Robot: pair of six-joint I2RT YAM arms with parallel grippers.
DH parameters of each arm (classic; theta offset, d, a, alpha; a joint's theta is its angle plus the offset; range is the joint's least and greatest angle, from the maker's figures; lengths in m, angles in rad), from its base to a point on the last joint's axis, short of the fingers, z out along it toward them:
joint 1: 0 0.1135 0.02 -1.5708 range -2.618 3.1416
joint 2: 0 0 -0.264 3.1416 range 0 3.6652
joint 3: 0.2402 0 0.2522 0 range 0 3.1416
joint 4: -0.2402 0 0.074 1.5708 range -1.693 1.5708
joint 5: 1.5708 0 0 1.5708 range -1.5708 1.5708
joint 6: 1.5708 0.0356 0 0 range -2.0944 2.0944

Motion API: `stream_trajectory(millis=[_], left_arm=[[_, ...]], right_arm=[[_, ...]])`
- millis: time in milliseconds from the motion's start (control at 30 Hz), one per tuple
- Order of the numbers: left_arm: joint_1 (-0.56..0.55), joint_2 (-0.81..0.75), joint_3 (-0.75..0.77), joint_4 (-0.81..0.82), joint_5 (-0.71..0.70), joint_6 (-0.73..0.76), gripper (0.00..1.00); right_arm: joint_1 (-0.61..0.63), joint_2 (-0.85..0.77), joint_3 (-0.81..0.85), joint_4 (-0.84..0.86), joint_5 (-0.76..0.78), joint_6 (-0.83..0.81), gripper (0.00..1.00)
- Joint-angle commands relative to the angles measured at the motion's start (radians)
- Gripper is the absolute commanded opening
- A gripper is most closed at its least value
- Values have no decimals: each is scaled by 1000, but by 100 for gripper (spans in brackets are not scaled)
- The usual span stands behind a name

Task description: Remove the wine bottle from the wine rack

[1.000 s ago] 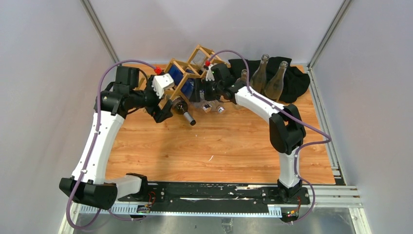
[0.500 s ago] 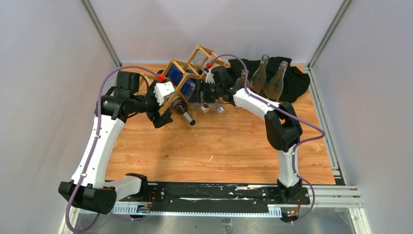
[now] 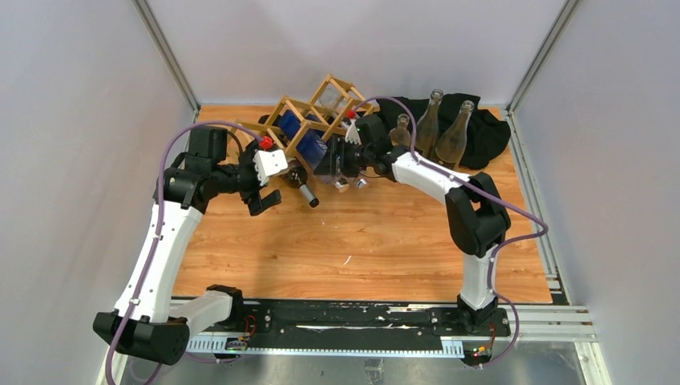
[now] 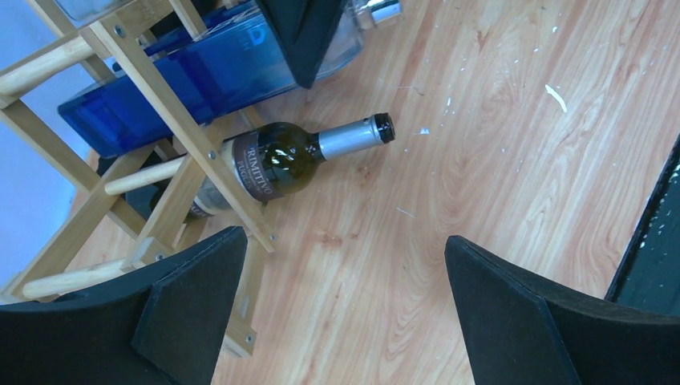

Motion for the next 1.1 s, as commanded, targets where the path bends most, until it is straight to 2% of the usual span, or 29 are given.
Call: stream_trajectory(millis=[0,400,800,1067], left_arm=[[5,-11,-14,18,3,82,100],[-2,66,20,18,16,248,100],[-94,40,-25,18,-56,420,100],[-110,22,-48,18,-58,454,100]], right_arm=[[3,-142,-49,17,-46,20,0],[3,-457,-292,-39,-100,54,0],[2,-631,-350,-126,-169,92,0],[3,-705,-371,-194,-201,66,0]])
